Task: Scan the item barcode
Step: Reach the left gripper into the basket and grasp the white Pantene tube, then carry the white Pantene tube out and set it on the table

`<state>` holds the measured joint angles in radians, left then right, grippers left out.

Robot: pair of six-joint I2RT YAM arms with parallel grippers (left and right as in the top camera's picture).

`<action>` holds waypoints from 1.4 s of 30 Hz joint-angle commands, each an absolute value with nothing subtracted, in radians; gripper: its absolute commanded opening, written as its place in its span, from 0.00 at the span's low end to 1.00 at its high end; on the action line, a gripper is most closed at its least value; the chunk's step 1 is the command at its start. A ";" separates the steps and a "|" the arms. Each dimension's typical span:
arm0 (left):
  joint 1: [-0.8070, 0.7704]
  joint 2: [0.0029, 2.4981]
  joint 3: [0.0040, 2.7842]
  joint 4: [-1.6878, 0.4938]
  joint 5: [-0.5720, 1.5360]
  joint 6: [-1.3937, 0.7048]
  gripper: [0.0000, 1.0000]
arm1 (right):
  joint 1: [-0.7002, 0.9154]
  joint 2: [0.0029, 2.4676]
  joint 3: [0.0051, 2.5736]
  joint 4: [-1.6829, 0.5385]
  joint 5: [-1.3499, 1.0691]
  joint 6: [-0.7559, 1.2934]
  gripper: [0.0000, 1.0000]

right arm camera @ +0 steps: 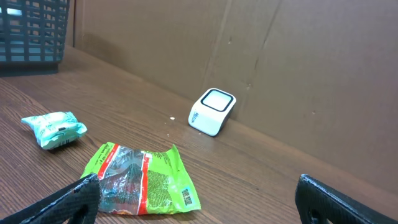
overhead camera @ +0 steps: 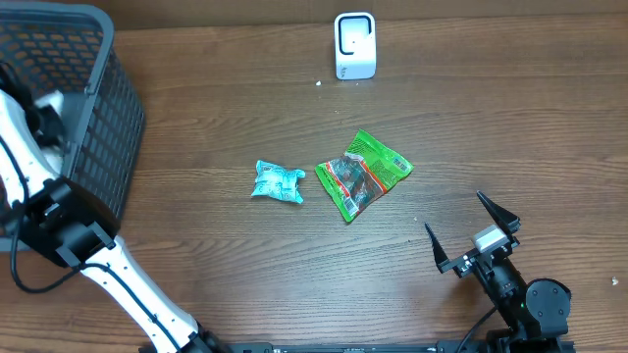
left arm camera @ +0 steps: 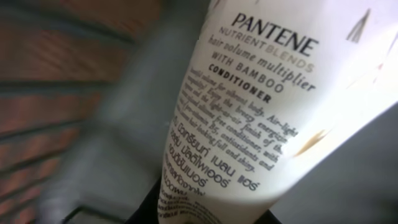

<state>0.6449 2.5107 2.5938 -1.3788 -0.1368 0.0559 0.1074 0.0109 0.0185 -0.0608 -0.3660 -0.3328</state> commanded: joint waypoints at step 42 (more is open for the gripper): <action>-0.149 2.100 2.397 -1.690 -0.086 -0.445 0.04 | 0.114 0.003 0.008 -0.055 -0.360 -0.321 1.00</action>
